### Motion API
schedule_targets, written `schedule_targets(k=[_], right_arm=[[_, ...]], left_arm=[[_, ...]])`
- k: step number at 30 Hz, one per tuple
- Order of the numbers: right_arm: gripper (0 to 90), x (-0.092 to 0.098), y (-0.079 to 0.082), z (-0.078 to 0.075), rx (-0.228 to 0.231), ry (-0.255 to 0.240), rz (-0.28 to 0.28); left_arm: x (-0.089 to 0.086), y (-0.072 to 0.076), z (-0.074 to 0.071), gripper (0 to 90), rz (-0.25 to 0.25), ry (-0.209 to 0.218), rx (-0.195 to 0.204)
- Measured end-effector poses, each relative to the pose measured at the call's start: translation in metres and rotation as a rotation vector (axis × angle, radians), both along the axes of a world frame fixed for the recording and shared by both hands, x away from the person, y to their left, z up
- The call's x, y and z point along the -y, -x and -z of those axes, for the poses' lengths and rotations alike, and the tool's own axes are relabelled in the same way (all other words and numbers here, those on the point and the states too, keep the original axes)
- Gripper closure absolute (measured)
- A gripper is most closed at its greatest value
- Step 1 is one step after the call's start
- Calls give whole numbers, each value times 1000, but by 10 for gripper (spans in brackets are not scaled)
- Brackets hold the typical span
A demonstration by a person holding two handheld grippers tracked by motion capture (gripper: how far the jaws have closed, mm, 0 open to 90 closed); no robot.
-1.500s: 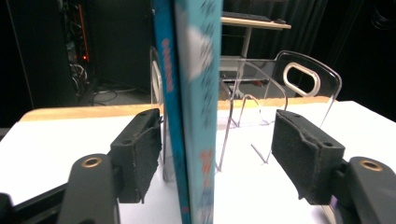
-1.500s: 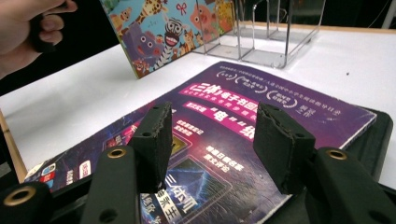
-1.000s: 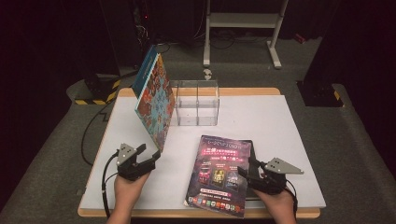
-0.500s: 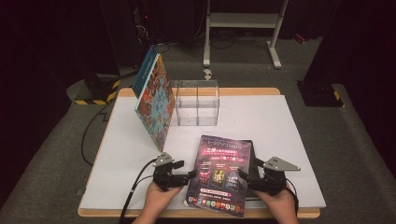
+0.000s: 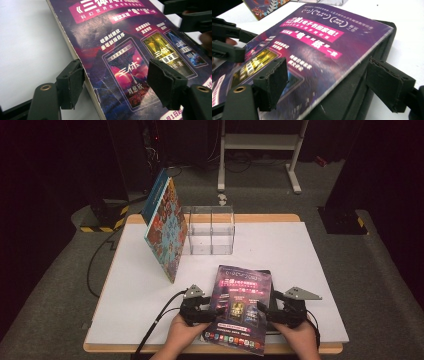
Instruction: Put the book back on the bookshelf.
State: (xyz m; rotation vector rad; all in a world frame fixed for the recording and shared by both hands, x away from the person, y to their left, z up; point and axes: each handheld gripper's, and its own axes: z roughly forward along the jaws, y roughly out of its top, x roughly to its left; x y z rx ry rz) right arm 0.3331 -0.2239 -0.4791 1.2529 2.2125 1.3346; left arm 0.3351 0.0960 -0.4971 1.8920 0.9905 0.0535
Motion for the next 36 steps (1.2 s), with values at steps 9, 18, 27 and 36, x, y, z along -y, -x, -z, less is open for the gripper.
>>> schedule_targets(k=[9,18,27,36], right_arm=[[143,13,-5,5,-45,-3,84],[136,16,-10,13,-125,-82,61],[289,10,-5,3,-57,-18,61],[567,3,5,-9,-13,-77,9]], left_arm=[[6,0,-2,271,-5,6,38],[19,-17,9,115,35,97,-137],[16,-6,-9,418,25,25,2],[6,3,-23,710,19,17,122]])
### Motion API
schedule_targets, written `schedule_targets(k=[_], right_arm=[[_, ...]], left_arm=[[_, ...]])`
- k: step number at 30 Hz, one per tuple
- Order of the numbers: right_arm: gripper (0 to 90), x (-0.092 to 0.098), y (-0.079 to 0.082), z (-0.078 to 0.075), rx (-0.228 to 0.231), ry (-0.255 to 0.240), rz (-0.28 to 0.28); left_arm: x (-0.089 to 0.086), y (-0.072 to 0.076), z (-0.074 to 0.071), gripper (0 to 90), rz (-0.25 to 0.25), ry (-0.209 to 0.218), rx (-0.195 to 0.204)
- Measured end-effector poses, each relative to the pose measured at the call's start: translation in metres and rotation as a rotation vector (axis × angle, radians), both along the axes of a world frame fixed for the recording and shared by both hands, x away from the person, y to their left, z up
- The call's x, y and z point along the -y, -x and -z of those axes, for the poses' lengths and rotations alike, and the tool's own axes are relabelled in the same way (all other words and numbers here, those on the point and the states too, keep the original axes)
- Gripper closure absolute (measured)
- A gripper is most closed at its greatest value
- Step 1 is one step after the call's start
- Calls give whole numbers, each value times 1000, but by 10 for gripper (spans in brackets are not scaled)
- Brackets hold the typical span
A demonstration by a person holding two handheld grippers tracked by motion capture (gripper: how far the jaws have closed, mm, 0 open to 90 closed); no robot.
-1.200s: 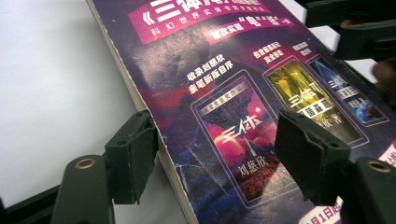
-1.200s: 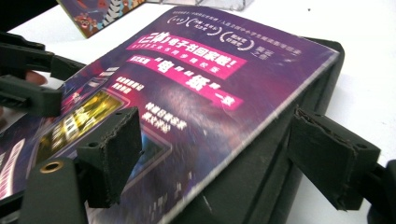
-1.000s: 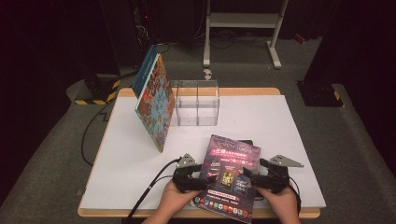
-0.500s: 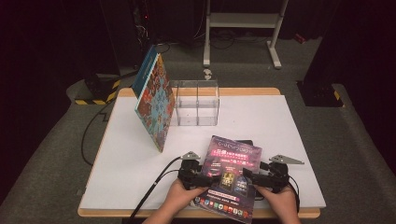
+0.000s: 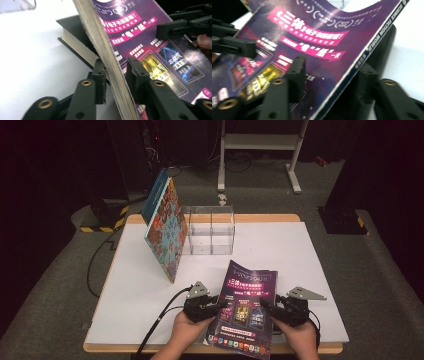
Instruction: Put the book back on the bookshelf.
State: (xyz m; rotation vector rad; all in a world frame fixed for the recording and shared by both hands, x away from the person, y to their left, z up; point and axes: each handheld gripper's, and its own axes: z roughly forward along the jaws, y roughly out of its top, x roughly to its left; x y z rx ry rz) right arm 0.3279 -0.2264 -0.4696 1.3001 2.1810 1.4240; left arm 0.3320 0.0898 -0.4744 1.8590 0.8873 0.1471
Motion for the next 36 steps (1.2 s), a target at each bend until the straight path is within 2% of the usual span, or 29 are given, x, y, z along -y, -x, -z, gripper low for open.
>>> schedule_targets(k=[1,3,5,9,13,18,22,23,25,28,30,33,36], right_arm=[[604,0,1,-4,16,-17,-3],[662,-4,4,-13,56,-9,-3],[678,-8,4,-19,79,-23,-4],[690,-25,-2,-32,125,-30,-13],[701,-51,-16,-48,173,-12,-39],[732,-90,-41,-64,237,-6,-53],[776,-110,-52,-66,271,-13,-55],[782,-114,-53,-65,282,-13,-56],[785,-116,-51,-64,299,-26,-59],[791,-116,-42,-64,323,-31,-82],[789,-114,-33,-65,331,-33,-101],[785,-109,-13,-62,348,-64,-134],[760,-107,4,-60,360,-78,-172]], left_arm=[[-3,1,-3,720,-1,12,10],[-7,2,-8,730,-10,19,39],[-13,3,-15,745,-34,17,85],[-26,2,-26,763,-89,4,145],[-45,-5,-34,780,-173,3,202],[-67,-20,-41,798,-282,-1,264],[-78,-26,-40,808,-342,-3,322],[-80,-26,-38,809,-348,-2,326],[-84,-22,-33,808,-351,27,340],[-87,-13,-30,790,-355,36,364],[-90,-7,-29,759,-358,40,368],[-94,6,-26,695,-360,51,383],[-96,17,-23,611,-359,27,384]])
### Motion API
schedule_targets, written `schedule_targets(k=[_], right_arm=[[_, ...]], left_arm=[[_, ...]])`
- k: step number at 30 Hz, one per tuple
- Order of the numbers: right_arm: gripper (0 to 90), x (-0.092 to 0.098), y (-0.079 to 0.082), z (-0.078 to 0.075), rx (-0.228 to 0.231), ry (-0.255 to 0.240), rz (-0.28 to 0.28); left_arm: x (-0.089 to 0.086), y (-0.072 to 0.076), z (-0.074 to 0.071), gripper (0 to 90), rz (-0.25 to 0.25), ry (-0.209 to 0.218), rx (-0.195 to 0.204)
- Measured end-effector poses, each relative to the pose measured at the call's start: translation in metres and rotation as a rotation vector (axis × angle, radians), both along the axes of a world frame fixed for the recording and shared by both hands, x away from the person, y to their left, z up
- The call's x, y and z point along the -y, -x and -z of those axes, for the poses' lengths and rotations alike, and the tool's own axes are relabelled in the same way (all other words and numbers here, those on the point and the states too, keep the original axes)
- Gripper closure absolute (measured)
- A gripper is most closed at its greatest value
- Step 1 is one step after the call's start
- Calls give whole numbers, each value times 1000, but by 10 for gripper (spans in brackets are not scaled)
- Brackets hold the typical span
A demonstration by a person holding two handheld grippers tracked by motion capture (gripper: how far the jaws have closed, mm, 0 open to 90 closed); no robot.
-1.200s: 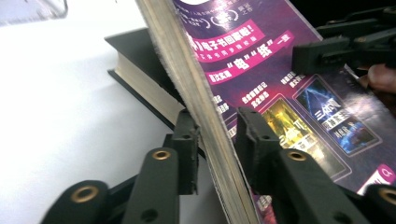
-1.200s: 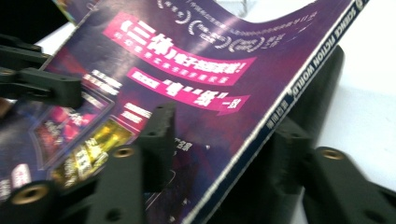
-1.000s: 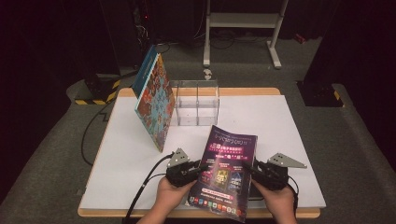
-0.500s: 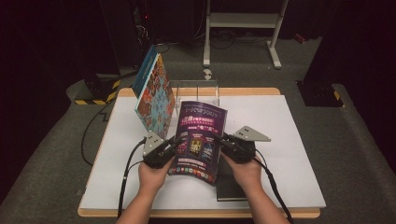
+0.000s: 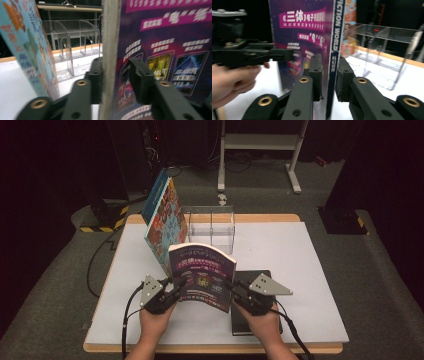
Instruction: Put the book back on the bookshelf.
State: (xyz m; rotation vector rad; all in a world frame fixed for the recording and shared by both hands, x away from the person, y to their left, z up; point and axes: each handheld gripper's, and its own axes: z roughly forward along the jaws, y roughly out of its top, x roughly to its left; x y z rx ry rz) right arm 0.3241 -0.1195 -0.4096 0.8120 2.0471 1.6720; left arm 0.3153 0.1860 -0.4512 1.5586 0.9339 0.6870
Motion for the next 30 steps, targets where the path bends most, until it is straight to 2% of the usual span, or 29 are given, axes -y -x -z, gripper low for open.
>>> schedule_targets(k=[1,5,9,13,15,18,21,25,28,30], right_arm=[[730,-1,6,2,4,0,-11],[691,-7,14,6,-2,6,-51],[687,-10,9,6,-17,-2,-71],[694,-10,2,6,-32,-5,-85],[704,-11,-1,6,-35,-2,-92],[811,-13,-4,6,-28,10,-103],[836,-13,-3,5,-12,20,-80],[838,-14,-2,4,33,14,-16],[838,-15,-3,2,62,-15,29],[838,-16,-6,0,88,-41,83]], left_arm=[[-1,2,1,548,1,-1,-2],[-3,9,4,484,4,7,-3],[-2,9,4,435,10,6,-12],[-3,8,4,428,19,17,-21],[-3,8,4,428,21,18,-25],[-4,8,3,418,18,16,-28],[-6,11,4,392,3,19,-25],[-10,14,5,386,0,24,-28],[-11,15,6,388,2,23,-29],[-11,14,5,388,5,29,-31]])
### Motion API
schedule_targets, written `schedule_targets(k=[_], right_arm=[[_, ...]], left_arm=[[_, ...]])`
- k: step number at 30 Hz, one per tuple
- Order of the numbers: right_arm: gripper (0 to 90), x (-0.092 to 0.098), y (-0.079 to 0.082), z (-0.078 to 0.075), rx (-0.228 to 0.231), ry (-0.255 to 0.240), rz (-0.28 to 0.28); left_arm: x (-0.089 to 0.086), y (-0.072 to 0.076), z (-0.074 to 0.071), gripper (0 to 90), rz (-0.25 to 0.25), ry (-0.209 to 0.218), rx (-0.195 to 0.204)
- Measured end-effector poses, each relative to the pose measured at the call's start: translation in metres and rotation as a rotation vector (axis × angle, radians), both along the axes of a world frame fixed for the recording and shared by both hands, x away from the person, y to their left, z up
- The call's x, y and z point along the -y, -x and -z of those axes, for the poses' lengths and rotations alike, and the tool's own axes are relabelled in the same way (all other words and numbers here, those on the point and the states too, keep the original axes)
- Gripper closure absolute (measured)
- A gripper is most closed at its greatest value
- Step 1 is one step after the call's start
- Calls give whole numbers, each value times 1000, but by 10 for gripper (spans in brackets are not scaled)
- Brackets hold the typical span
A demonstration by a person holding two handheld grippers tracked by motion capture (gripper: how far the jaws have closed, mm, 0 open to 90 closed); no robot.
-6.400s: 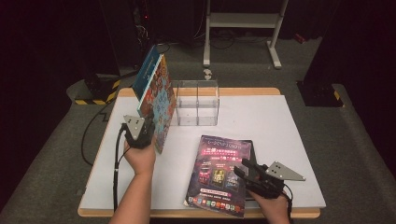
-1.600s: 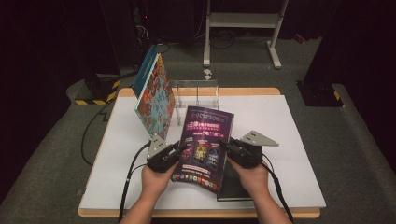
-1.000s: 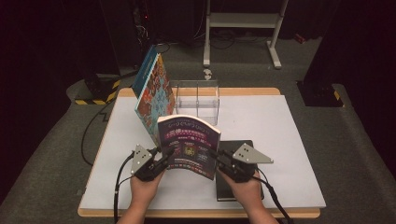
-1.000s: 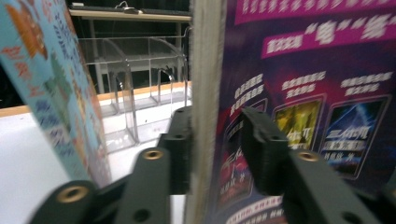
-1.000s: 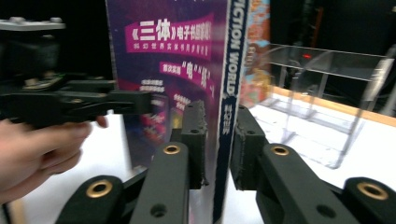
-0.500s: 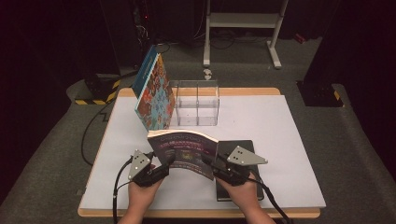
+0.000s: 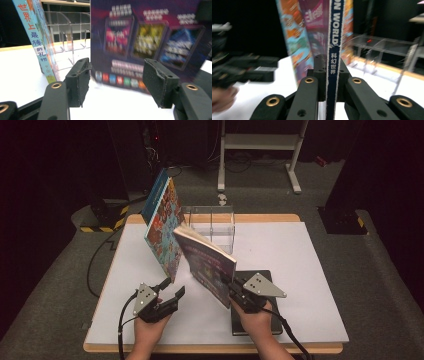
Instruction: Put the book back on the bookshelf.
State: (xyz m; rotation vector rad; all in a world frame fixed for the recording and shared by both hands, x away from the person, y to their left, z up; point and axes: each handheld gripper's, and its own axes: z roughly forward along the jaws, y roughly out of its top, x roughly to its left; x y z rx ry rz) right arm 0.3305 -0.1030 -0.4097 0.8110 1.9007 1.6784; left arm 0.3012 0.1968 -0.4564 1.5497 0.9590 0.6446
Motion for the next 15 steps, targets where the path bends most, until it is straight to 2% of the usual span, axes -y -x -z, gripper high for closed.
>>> schedule_targets(k=[2,3,6,8,10,15], right_arm=[[837,0,-5,0,8,-30,34],[837,-1,-8,1,-8,-40,42],[834,-6,-10,11,-40,-24,57],[832,-6,-7,14,-34,-31,56],[828,-7,-2,16,-31,-28,56],[816,-8,1,18,-35,-35,38]], left_arm=[[1,-1,-1,386,8,9,-3],[2,-2,-2,382,11,11,-5],[7,-2,-8,343,47,22,4],[12,-1,-13,310,72,38,14],[21,-2,-24,261,117,73,13],[51,-4,-54,177,235,106,21]])
